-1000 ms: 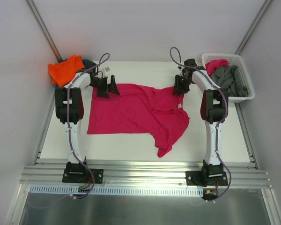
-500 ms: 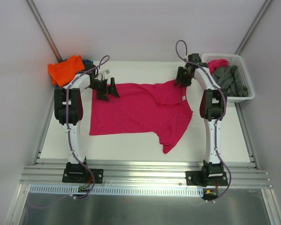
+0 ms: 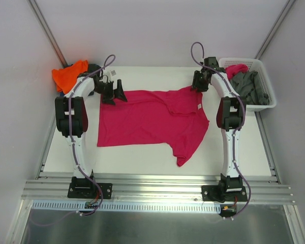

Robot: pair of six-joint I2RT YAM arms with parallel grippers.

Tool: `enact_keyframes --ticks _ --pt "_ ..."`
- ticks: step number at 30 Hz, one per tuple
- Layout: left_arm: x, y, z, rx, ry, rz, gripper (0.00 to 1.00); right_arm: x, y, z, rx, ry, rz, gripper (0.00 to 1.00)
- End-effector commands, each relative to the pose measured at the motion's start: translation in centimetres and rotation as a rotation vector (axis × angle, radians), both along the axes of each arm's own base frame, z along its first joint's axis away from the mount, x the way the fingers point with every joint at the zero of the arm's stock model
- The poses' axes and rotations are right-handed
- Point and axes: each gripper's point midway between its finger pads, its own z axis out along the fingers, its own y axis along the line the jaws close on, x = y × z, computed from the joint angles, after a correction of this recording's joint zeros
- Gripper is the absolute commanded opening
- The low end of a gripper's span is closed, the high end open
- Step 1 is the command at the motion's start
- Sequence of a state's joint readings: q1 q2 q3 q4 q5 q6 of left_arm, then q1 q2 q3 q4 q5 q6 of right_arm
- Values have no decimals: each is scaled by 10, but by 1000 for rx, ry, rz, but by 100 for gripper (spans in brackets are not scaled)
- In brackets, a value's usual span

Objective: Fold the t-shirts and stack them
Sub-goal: Fold the tshirt

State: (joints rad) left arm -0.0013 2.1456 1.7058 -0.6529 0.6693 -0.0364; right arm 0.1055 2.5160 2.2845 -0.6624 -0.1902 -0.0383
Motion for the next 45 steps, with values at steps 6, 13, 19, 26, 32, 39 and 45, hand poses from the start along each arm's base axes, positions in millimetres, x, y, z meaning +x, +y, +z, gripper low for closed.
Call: enact_keyframes --ticks 6,13,19,26,32,39,45 --pt "60 16 30 42 -180 0 99 2 43 58 85 -115 99 45" --pt "63 16 -3 36 -112 5 99 -12 75 43 142 -59 139 47" --pt "57 14 -23 -18 -21 47 99 -18 64 16 102 7 92 49" --pt "59 32 -21 -6 -19 88 99 -22 13 13 -3 29 29 50" --pt "57 41 -20 7 -19 105 99 -22 -21 17 -50 28 -19 50" --pt "58 40 -19 9 -30 97 99 -15 -22 41 -21 -24 -20 50" --pt "58 37 -15 5 -42 84 99 -16 14 92 48 -122 60 50"
